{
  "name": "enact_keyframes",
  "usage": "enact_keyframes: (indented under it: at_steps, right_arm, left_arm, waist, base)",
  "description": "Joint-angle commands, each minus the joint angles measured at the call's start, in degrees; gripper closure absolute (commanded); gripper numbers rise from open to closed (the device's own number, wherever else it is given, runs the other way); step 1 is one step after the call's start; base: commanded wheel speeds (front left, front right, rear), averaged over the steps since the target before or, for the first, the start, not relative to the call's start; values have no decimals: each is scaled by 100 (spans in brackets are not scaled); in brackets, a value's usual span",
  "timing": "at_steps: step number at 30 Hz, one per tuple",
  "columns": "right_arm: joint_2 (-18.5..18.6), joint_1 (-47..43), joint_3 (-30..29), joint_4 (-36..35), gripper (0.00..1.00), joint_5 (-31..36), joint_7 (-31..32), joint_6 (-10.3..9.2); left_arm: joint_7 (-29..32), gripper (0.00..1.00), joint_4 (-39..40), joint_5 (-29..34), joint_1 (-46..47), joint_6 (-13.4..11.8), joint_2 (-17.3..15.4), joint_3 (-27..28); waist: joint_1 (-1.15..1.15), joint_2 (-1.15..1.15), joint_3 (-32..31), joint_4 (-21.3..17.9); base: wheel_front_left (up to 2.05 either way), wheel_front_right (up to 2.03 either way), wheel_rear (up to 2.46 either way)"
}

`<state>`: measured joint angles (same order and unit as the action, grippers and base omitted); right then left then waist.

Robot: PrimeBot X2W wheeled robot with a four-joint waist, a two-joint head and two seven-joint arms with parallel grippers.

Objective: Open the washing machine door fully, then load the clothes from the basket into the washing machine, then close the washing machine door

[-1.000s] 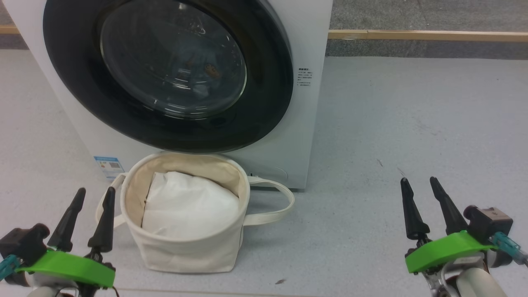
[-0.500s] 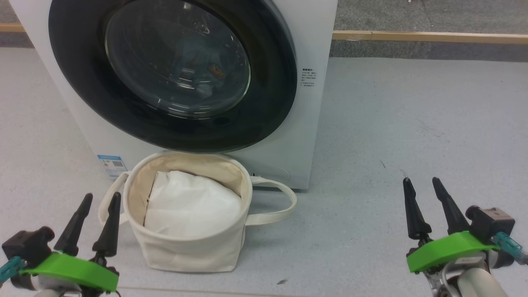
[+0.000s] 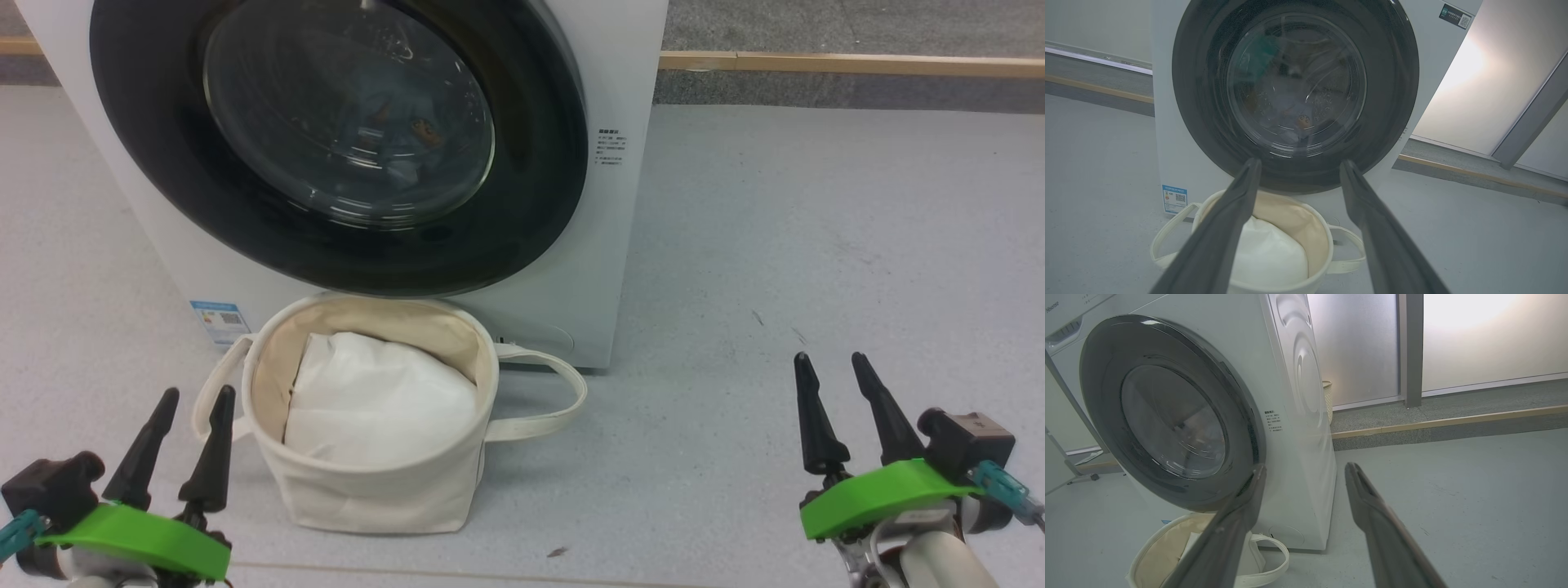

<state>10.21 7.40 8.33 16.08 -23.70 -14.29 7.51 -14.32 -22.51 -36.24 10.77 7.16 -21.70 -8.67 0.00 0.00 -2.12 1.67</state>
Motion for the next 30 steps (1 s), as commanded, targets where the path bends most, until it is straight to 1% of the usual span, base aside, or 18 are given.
enact_keyframes:
  at_steps: [1, 11, 12, 15, 18, 22, 26, 30]
  right_arm:
    - [21, 171, 79, -168, 0, 65, -71, -2]
    - [-10, 197, 72, -159, 0, 73, -71, -2]
    - [-49, -2, -9, 32, 100, 41, 5, 0]
    - [-102, -139, 31, 287, 100, 33, 15, 0]
    - [-117, -138, -6, 276, 100, -131, 65, 0]
    - [-137, -145, -55, 252, 100, -353, 133, 0]
    - [-157, -144, -103, 240, 100, -574, 198, 0]
    - [-178, -139, -151, 226, 100, -794, 264, 0]
  left_arm:
    - [-68, 0, 131, -50, 319, 33, -207, 204]
    - [-68, 0, 84, -190, 382, 33, -243, 126]
    - [9, 100, -64, -167, -2, -7, 14, -84]
    - [14, 100, -279, -174, -168, -9, 188, -181]
    - [64, 100, -257, -303, -171, -8, 228, -139]
    - [133, 100, -212, -477, -188, -6, 283, -83]
    - [198, 100, -178, -651, -198, -5, 337, -29]
    - [263, 100, -143, -825, -204, -4, 391, 25]
  waist:
    - [0, 0, 5, -4]
    - [0, 0, 36, -32]
    - [0, 0, 35, -33]
    - [0, 0, 36, -34]
    - [2, 0, 40, -38]
    - [13, 0, 33, -42]
    - [1, 0, 50, -46]
    - [1, 0, 59, -51]
  base:
    - [0, 0, 0]
    - [0, 0, 0]
    - [0, 0, 0]
    - [0, 0, 0]
    - [0, 0, 0]
    - [0, 0, 0]
    - [0, 0, 0]
    - [0, 0, 0]
